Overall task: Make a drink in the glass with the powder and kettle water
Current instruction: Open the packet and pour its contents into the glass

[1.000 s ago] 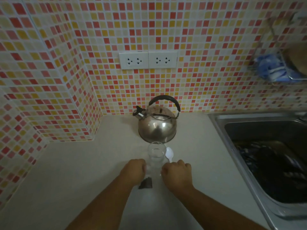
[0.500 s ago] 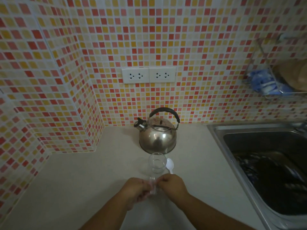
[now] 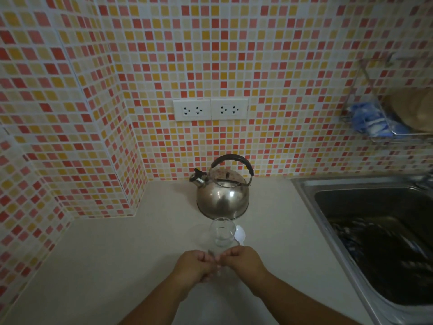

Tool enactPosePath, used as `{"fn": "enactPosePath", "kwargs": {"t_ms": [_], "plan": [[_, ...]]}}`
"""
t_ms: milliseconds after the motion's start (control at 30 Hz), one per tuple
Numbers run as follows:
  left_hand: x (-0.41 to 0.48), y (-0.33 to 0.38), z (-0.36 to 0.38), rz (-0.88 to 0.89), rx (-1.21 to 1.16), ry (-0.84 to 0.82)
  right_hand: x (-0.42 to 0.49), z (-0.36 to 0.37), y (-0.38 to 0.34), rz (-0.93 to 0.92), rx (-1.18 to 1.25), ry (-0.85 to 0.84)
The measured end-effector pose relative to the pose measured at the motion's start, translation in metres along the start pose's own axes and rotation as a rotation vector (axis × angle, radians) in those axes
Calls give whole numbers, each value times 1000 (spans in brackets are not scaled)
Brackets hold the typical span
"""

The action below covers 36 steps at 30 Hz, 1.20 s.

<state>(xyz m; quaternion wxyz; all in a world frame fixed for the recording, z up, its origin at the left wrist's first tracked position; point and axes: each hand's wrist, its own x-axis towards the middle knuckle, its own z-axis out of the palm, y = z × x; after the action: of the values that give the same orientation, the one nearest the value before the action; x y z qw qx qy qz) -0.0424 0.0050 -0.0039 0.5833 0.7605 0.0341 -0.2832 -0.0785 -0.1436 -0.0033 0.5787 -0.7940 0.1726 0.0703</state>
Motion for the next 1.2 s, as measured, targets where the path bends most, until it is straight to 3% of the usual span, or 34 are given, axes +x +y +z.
{"fn": "enactPosePath", "kwargs": {"t_ms": [333,433,567,633,700,800,900,1067,1200], "plan": [[2,2,-5,-58,-229,-79,4,-1,-12,-137,-289,42],[2,1,1,-43,-244,90,6,1,-16,-168,-559,38],[2,-5,11,80,-82,340,6,8,-22,-175,-802,18],[0,-11,8,120,-51,277,7,4,-25,-136,-749,-37],[-1,-17,1,180,1,100,8,-3,-28,-114,-652,-62],[-3,-20,-8,339,220,-32,8,-8,-33,-106,-563,-50],[-3,-18,-10,495,297,42,3,-7,-42,-144,-496,-81],[-2,-19,-18,553,308,125,2,-9,-43,-170,-474,-82],[5,-17,-27,507,260,179,13,-17,-28,-328,-454,214]]}}
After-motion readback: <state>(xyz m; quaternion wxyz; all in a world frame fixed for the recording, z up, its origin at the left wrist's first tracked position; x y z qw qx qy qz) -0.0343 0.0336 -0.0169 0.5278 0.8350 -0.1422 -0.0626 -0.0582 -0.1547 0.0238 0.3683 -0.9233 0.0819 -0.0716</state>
